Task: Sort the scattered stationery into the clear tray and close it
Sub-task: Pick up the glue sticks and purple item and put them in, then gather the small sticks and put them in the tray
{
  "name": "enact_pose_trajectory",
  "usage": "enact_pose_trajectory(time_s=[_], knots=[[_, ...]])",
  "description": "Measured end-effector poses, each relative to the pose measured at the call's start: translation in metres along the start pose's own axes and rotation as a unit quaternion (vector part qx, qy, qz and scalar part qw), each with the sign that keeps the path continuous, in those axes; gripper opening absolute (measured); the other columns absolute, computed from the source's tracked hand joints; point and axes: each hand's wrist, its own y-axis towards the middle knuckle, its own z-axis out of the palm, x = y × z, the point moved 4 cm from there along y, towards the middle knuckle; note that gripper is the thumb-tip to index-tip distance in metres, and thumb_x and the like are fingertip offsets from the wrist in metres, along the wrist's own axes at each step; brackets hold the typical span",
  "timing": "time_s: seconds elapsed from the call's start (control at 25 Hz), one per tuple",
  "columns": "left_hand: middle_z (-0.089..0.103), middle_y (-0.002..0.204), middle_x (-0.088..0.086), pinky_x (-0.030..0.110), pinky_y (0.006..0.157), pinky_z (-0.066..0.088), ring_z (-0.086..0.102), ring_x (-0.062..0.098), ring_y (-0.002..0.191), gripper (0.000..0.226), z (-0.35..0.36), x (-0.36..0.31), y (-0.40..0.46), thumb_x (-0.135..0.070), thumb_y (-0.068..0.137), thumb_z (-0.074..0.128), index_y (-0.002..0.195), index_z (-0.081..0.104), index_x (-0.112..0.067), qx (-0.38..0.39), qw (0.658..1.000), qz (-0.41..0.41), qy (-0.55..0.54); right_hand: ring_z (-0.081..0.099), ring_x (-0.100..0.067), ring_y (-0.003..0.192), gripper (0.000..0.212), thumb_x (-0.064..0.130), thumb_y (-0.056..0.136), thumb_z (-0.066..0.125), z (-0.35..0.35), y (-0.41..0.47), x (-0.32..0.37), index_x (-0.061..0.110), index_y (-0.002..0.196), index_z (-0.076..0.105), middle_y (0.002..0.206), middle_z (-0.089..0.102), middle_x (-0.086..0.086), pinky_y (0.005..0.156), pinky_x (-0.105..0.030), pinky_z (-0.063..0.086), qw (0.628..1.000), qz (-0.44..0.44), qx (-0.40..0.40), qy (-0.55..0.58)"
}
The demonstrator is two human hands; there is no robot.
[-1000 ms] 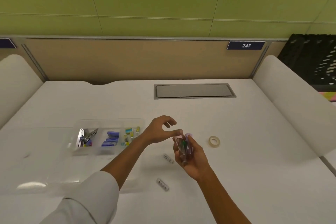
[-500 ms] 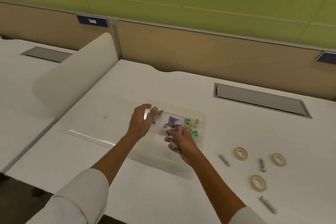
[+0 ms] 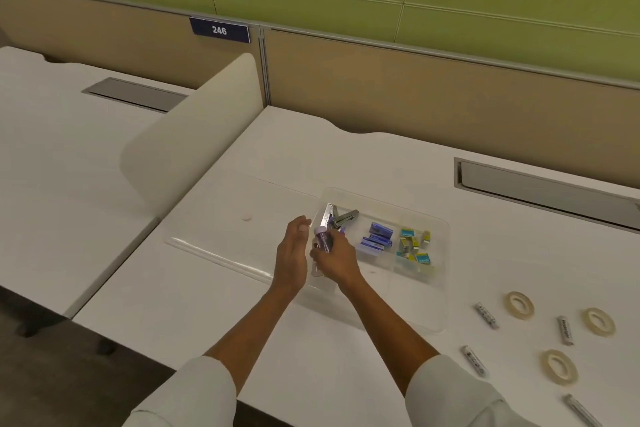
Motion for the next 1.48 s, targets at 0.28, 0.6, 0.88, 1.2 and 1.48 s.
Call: enact_pose_trajectory(time_s=[0.28, 0.6, 0.88, 1.2, 1.48], knots=[[0.060, 0.116, -0.010, 0.021, 0.094, 0.043, 0.055, 0.017, 0.116, 0.034, -0.004, -0.002, 0.008, -0.050, 0.089, 0.032, 0.112, 0.052, -0.036, 0.009, 0.998, -0.022, -0.052, 0.054, -0.025, 0.124, 0.050, 0.021, 0.090, 0.064, -0.023, -0.003, 0.003, 0.012, 0.137, 0.051, 0.139, 0.056, -0.007, 0.097, -0.031, 0.045, 0.999, 0.008, -0.024, -0.027], [0.062, 0.108, -0.010, 0.024, 0.077, 0.047, 0.057, 0.014, 0.106, 0.030, 0.010, -0.022, 0.011, -0.045, 0.087, 0.034, 0.101, 0.059, -0.033, -0.001, 0.999, -0.016, -0.039, 0.068, -0.018, 0.101, 0.021, 0.019, 0.096, 0.055, -0.078, -0.014, -0.025, 0.014, 0.114, 0.064, 0.111, 0.071, -0.007, 0.092, -0.038, 0.057, 0.981, 0.017, -0.113, 0.159], [0.066, 0.103, -0.006, 0.034, 0.093, 0.045, 0.060, 0.015, 0.102, 0.036, 0.082, -0.039, -0.011, -0.052, 0.087, 0.039, 0.097, 0.064, -0.029, 0.060, 0.998, 0.031, -0.008, 0.072, -0.018, 0.098, 0.020, 0.017, 0.098, 0.049, -0.137, -0.044, -0.065, 0.012, 0.107, 0.066, 0.105, 0.074, -0.008, 0.076, -0.026, 0.058, 0.953, 0.037, -0.140, 0.266], [0.061, 0.108, -0.008, 0.014, 0.078, 0.048, 0.060, 0.007, 0.100, 0.016, 0.202, -0.053, -0.074, -0.025, 0.097, 0.054, 0.111, 0.057, -0.018, 0.203, 0.966, 0.100, 0.126, 0.072, -0.028, 0.103, 0.027, 0.024, 0.102, 0.048, -0.223, -0.094, -0.133, 0.007, 0.118, 0.062, 0.116, 0.071, -0.016, 0.097, -0.044, 0.055, 0.911, 0.083, -0.099, 0.393], [0.064, 0.109, 0.000, 0.031, 0.079, 0.050, 0.060, 0.018, 0.097, 0.044, 0.269, -0.048, -0.151, -0.051, 0.086, 0.053, 0.115, 0.055, -0.018, 0.266, 0.794, 0.258, 0.482, 0.069, -0.035, 0.108, 0.032, 0.029, 0.102, 0.050, -0.276, -0.132, -0.194, 0.003, 0.118, 0.059, 0.119, 0.070, -0.021, 0.096, -0.045, 0.054, 0.824, 0.128, -0.144, 0.533]])
